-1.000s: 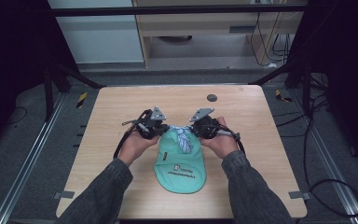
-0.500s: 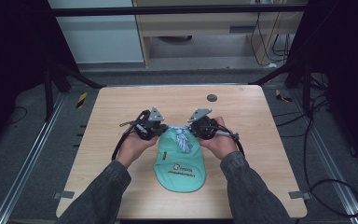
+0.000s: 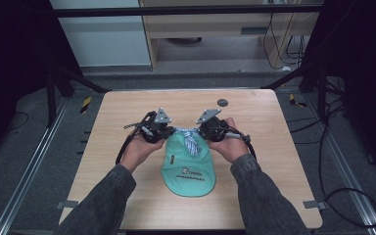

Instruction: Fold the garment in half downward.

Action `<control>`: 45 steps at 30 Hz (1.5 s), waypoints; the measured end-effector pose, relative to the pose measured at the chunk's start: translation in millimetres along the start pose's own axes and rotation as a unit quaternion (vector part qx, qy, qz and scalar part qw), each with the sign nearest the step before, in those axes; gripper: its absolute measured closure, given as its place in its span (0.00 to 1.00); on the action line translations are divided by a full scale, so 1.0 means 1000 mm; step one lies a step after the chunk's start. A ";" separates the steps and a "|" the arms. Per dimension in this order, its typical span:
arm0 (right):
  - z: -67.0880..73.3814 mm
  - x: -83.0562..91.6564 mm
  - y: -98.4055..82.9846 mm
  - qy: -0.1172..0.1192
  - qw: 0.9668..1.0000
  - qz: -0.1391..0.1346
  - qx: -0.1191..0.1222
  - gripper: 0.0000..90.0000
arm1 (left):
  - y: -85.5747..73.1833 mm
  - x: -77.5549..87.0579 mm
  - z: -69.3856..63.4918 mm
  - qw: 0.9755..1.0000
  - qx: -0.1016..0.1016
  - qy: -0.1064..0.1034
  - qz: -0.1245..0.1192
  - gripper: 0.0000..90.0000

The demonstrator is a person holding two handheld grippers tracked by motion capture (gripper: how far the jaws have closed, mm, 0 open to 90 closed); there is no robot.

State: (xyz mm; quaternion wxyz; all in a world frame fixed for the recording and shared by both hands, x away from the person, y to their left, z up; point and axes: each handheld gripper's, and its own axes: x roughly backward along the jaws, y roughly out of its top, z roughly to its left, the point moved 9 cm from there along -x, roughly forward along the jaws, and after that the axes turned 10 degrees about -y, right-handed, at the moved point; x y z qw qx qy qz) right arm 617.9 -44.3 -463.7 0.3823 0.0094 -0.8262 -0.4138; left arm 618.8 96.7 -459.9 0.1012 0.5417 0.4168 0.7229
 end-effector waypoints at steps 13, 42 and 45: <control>-0.010 -0.001 0.004 -0.006 1.000 -0.001 0.004 0.92 | 0.010 -0.001 0.006 1.000 0.000 0.002 -0.004 0.96; -0.039 0.003 0.023 -0.034 0.999 -0.014 0.004 0.92 | 0.042 0.001 0.024 0.999 0.005 0.019 -0.026 0.96; -0.041 0.003 0.024 -0.037 0.999 -0.018 0.007 0.92 | 0.043 0.001 0.024 0.999 0.000 0.023 -0.025 0.96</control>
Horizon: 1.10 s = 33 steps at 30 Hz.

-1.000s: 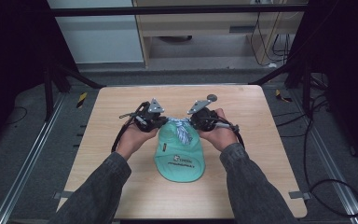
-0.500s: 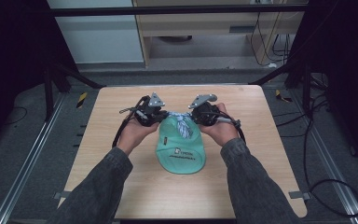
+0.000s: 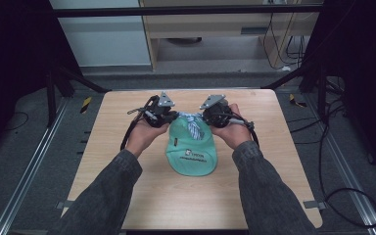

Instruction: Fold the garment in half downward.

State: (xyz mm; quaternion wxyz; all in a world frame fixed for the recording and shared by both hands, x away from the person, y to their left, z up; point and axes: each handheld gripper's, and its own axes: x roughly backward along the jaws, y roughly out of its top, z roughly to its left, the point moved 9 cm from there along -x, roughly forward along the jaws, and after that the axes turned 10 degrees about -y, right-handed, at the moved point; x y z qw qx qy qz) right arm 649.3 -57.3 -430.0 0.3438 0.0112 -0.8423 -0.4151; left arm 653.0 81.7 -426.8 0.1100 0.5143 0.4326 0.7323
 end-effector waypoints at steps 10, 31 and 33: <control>0.007 -0.012 -0.008 -0.005 1.000 0.011 0.013 0.92 | -0.010 -0.011 0.004 1.000 -0.013 0.013 0.010 0.95; 0.018 -0.013 -0.021 -0.018 1.000 0.000 0.023 0.92 | -0.018 -0.015 -0.011 0.999 -0.036 0.030 0.008 0.95; 0.022 -0.012 -0.024 -0.020 0.999 0.000 0.029 0.92 | -0.021 -0.014 -0.015 0.999 -0.039 0.032 0.010 0.95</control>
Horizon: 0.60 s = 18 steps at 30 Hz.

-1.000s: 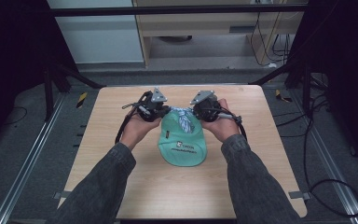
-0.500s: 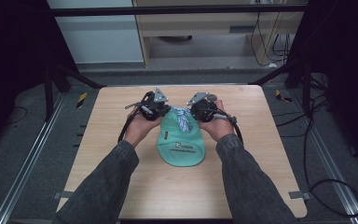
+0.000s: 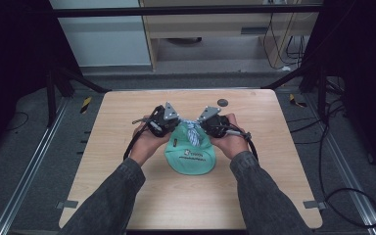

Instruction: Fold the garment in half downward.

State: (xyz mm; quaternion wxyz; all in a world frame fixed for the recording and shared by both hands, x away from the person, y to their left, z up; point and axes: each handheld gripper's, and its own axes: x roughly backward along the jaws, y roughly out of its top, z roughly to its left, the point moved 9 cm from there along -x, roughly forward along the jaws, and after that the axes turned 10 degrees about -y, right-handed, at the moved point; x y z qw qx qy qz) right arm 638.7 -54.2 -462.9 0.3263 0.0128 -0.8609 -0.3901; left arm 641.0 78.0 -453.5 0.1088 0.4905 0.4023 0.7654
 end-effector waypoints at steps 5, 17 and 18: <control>0.003 -0.001 -0.002 0.001 1.000 -0.001 0.002 0.92 | -0.005 0.001 -0.006 1.000 0.012 -0.003 -0.001 0.95; 0.007 0.003 -0.003 0.003 1.000 -0.001 0.007 0.92 | -0.009 0.004 -0.018 1.000 0.013 -0.007 -0.008 0.95; 0.007 0.003 -0.003 0.003 1.000 -0.001 0.007 0.92 | -0.009 0.004 -0.018 1.000 0.013 -0.007 -0.008 0.95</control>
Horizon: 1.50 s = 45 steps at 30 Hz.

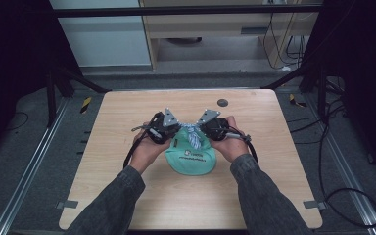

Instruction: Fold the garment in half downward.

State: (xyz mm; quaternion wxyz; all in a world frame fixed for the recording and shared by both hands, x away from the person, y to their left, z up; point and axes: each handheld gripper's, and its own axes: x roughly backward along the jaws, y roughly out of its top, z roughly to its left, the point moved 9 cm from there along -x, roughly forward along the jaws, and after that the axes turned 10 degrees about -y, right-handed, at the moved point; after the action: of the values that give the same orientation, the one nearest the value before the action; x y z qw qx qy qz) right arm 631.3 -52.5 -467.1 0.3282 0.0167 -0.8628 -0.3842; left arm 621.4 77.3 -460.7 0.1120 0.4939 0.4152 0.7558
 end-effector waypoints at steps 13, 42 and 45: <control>0.012 0.007 -0.009 0.006 1.000 -0.006 0.009 0.92 | -0.014 0.000 -0.010 1.000 0.003 -0.008 -0.008 0.95; 0.037 0.019 -0.021 0.025 1.000 -0.016 0.007 0.91 | -0.033 0.000 -0.025 0.999 0.026 -0.034 -0.014 0.95; 0.040 0.021 -0.022 0.028 0.999 -0.016 0.008 0.91 | -0.036 0.001 -0.027 0.999 0.029 -0.039 -0.013 0.95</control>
State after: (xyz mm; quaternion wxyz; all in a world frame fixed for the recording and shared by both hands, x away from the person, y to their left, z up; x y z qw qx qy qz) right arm 587.2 -47.8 -490.0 0.3454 0.0440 -0.8559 -0.3823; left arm 589.5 86.9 -491.6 0.1241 0.5206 0.4387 0.7219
